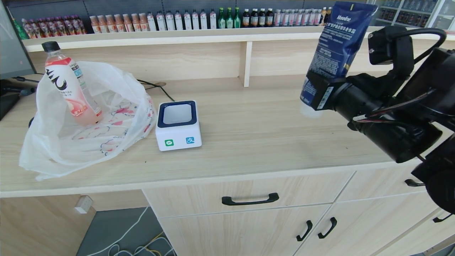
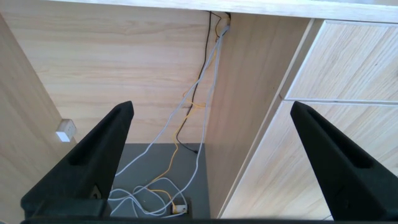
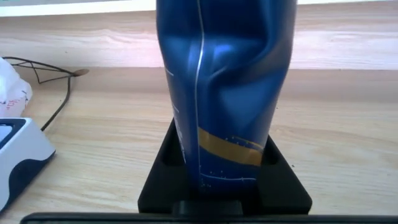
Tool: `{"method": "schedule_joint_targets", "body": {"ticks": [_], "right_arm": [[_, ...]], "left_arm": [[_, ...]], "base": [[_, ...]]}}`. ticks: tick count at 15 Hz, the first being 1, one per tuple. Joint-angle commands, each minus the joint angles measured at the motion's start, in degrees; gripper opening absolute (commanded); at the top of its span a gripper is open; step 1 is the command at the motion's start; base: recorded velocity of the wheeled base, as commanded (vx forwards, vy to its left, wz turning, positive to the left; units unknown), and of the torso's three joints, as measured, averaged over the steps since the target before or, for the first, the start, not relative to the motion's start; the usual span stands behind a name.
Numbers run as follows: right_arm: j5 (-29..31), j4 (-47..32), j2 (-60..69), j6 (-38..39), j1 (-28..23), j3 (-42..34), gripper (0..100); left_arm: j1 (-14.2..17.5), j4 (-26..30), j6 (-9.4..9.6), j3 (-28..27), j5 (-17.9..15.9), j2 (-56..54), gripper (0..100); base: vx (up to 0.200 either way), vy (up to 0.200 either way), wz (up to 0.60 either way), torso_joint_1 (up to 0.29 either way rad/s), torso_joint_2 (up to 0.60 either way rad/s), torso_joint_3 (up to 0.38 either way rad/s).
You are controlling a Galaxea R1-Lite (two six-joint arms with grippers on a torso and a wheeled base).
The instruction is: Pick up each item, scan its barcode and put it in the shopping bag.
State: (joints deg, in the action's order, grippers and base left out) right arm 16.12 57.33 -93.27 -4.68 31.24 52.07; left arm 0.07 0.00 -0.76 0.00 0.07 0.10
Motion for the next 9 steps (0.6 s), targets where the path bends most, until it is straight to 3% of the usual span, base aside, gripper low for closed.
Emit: {"method": "schedule_joint_targets", "body": {"ticks": [1, 6, 8, 9], "right_arm": [[-0.2, 0.1, 8.3, -2.2, 0.7, -5.1, 0], [-0.3, 0.0, 16.7, -2.4, 1.4, -12.8, 0], [-2.8, 0.1, 18.5, -1.6, 2.3, -16.2, 0], [-7.2, 0.1, 19.3, 0.3, 2.2, -18.4, 0]], "left_arm": [[0.0, 0.0, -0.04, 0.0, 0.0, 0.0, 100], [0.0, 0.0, -0.04, 0.0, 0.0, 0.0, 100], [0.0, 0.0, -0.04, 0.0, 0.0, 0.0, 100], [0.0, 0.0, -0.04, 0.0, 0.0, 0.0, 100]], "base": [[0.0, 0.0, 0.0, 0.0, 0.0, 0.0], [0.0, 0.0, 0.0, 0.0, 0.0, 0.0], [0.0, 0.0, 0.0, 0.0, 0.0, 0.0], [0.0, 0.0, 0.0, 0.0, 0.0, 0.0]]}}
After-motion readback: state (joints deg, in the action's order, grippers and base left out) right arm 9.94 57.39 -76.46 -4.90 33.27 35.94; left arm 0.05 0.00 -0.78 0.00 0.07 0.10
